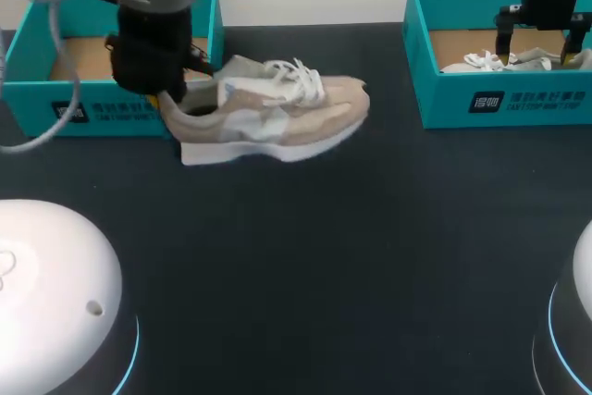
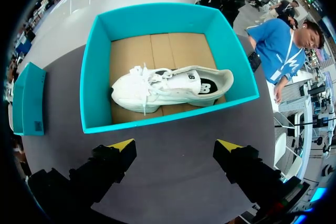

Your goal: Take the shoe out of the shoebox, open the shoe tongue, remove and reinsert the insole, then place the shoe into the shoebox

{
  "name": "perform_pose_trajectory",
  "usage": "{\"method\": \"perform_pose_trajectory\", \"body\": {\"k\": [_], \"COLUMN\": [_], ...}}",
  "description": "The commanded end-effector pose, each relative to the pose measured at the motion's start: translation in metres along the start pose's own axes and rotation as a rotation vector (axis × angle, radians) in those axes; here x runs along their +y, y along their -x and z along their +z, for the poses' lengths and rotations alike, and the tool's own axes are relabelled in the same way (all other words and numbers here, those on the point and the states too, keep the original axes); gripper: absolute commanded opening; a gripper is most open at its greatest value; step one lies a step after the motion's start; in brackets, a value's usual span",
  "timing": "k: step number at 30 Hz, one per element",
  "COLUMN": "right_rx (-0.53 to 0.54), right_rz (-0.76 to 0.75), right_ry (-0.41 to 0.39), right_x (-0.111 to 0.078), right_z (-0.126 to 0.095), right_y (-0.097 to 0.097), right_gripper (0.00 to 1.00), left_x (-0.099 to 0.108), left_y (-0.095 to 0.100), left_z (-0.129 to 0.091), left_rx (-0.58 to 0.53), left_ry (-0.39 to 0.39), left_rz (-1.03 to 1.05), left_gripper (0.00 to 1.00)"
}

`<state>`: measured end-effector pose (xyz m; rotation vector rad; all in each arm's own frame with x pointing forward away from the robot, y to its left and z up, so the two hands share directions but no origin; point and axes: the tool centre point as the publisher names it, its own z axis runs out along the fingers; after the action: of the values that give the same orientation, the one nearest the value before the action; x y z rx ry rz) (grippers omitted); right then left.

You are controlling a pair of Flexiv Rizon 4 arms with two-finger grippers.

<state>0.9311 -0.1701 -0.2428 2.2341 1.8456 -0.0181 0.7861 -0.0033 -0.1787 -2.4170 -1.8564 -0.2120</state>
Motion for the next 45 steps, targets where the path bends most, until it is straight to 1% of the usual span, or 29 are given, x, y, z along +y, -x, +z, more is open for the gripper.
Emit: {"method": "perform_pose_trajectory", "body": {"k": [1, 3, 5, 8, 14, 19, 23, 28, 31, 32, 35, 37, 41, 45], "right_rx": [0.002, 0.002, 0.002, 0.002, 0.002, 0.002, 0.002, 0.002, 0.002, 0.002, 0.002, 0.002, 0.002, 0.002], "right_rz": [0.0, 0.0, 0.0, 0.0, 0.0, 0.0, 0.0, 0.0, 0.0, 0.0, 0.0, 0.0, 0.0, 0.0], "right_ry": [0.003, 0.003, 0.003, 0.003, 0.003, 0.003, 0.003, 0.003, 0.003, 0.003, 0.003, 0.003, 0.003, 0.003], "right_x": [-0.001, -0.001, -0.001, -0.001, -0.001, -0.001, -0.001, -0.001, -0.001, -0.001, -0.001, -0.001, -0.001, -0.001], "right_z": [0.0, 0.0, 0.0, 0.0, 0.0, 0.0, 0.0, 0.0, 0.0, 0.0, 0.0, 0.0, 0.0, 0.0], "right_y": [0.0, 0.0, 0.0, 0.0, 0.0, 0.0, 0.0, 0.0, 0.0, 0.0, 0.0, 0.0, 0.0, 0.0], "right_gripper": [1.0, 1.0, 1.0, 1.0, 1.0, 1.0, 1.0, 1.0, 1.0, 1.0, 1.0, 1.0, 1.0, 1.0], "left_x": [-0.009, -0.016, -0.019, -0.026, -0.036, -0.041, -0.04, -0.039, -0.039, -0.039, -0.038, -0.037, -0.037, -0.04], "left_y": [0.032, 0.045, 0.055, 0.07, 0.086, 0.09, 0.086, 0.083, 0.083, 0.083, 0.084, 0.086, 0.089, 0.093], "left_z": [0.004, 0.006, 0.008, 0.01, 0.019, 0.035, 0.052, 0.079, 0.095, 0.1, 0.114, 0.124, 0.134, 0.143], "left_rx": [-0.002, 0.002, -0.014, -0.002, -0.007, -0.004, 0.005, 0.025, 0.03, 0.015, 0.023, 0.035, 0.046, 0.07], "left_ry": [-0.014, -0.008, -0.017, -0.007, -0.014, -0.009, -0.012, -0.025, -0.016, -0.018, -0.005, -0.018, -0.043, -0.047], "left_rz": [0.035, 0.032, 0.022, 0.028, 0.025, 0.018, -0.005, -0.041, -0.055, -0.049, -0.061, -0.057, -0.046, -0.033], "left_gripper": [0.0, 0.0, 0.0, 0.0, 0.0, 0.0, 0.0, 0.0, 0.0, 0.0, 0.0, 0.0, 0.0, 0.0]}}
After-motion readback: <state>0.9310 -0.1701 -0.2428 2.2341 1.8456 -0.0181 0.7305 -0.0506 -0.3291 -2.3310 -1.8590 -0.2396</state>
